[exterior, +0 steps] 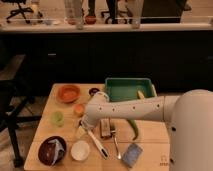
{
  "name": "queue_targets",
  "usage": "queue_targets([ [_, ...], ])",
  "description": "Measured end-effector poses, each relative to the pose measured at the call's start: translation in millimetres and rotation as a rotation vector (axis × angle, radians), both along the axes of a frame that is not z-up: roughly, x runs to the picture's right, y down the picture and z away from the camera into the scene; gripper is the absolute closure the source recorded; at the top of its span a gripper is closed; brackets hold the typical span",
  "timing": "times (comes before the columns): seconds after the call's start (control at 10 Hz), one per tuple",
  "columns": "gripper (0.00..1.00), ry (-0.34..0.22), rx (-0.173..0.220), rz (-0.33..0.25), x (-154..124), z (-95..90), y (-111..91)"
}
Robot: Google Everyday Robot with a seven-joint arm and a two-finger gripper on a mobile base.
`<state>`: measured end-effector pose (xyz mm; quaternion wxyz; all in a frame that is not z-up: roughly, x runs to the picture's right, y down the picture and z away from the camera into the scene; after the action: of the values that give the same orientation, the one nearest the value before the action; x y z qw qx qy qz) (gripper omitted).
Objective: Place brush in tray
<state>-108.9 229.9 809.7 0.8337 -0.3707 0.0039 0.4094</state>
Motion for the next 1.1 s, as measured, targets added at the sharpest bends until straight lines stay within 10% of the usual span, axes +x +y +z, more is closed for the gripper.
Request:
queue_targets([
  [0.5,0.55,-0.028,-0.009,-0.007,-3,13.6,3],
  [0.8,0.8,-0.088,-0.023,0.098,6,18.7,7],
  [1.1,0.81,-0.103,-0.023,0.111,6,18.0,8],
])
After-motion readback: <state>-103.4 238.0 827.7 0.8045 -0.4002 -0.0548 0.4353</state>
